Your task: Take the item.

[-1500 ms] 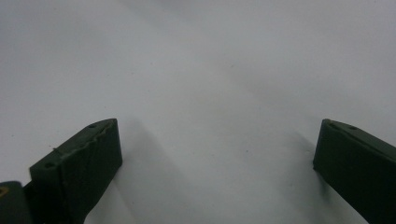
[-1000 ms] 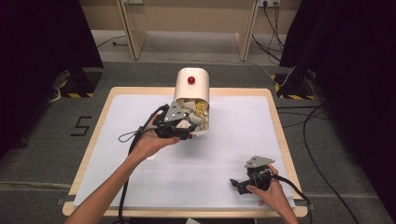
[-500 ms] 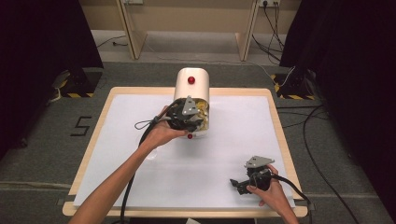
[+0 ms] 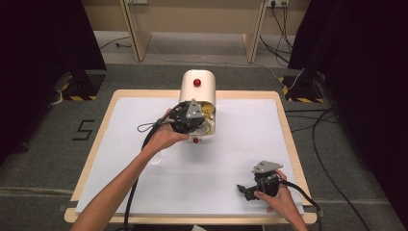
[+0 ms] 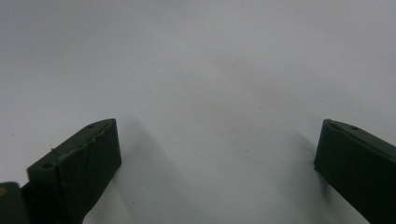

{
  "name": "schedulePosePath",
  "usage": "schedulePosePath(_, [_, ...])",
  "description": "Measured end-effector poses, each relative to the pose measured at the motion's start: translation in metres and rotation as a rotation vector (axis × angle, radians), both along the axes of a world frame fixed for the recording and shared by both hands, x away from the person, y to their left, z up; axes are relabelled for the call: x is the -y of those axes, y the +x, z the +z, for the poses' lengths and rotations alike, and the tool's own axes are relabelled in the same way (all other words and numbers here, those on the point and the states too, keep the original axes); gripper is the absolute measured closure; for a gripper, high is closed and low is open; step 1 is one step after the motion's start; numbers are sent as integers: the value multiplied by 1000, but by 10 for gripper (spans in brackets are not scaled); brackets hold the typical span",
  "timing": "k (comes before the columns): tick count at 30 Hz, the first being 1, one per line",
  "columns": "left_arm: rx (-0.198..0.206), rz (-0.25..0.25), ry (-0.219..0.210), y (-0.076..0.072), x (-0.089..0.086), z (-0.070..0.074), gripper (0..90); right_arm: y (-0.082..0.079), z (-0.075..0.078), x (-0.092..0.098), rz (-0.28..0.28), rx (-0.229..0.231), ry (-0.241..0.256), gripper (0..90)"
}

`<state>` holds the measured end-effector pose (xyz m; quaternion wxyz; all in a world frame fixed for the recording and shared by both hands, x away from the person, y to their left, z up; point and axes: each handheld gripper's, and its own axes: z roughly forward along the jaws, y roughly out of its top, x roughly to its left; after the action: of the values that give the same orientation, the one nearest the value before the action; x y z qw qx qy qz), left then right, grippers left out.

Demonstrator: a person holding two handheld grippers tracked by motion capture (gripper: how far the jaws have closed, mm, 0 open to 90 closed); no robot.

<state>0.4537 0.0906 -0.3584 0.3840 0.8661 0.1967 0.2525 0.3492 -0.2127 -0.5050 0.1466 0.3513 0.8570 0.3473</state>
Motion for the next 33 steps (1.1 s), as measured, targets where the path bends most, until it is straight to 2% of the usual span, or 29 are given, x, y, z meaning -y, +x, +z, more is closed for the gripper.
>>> schedulePosePath(1, [9,-1,-22,-2,-4,7,885,0,0,0,2,4,-2,10])
schedulePosePath(2, [9,-1,-22,-2,-4,7,886,0,0,0,2,4,-2,10])
schedulePosePath(3, [20,5,-47,-4,-9,14,886,0,0,0,0,0,0,10])
schedulePosePath(4, [20,5,-47,-4,-9,14,886,0,0,0,0,-1,0,10])
schedulePosePath(7, [27,7,-121,-8,-19,29,886,0,0,0,0,-1,1,9])
schedulePosePath(8, [27,7,-121,-8,-19,29,886,0,0,0,0,-1,1,9])
schedulePosePath(9, [31,7,-145,-10,-23,34,886,0,0,0,0,-1,0,9])
schedulePosePath(10, [31,7,-145,-10,-23,34,886,0,0,0,0,-1,0,9])
schedulePosePath(12, [39,10,-178,-12,-29,42,886,0,0,0,0,-1,0,10])
schedulePosePath(14, [48,11,-191,-15,-33,47,886,0,0,0,0,-1,0,9])
schedulePosePath(15, [56,13,-212,-18,-38,52,886,0,0,0,1,-1,0,9])
schedulePosePath(16, [56,13,-212,-18,-38,52,886,0,0,0,1,-2,0,9])
schedulePosePath(19, [63,18,-253,-24,-51,60,886,0,0,0,0,1,-1,9])
schedulePosePath(26, [74,30,-289,-32,-70,66,885,0,0,0,1,0,-1,9])
schedulePosePath(29, [75,47,-311,-37,-86,67,886,0,0,0,0,-2,0,9])
schedulePosePath(31, [75,51,-318,-38,-89,67,885,0,0,0,0,0,-1,9])
schedulePosePath(33, [79,65,-328,-44,-103,64,885,0,0,0,0,-1,-1,9])
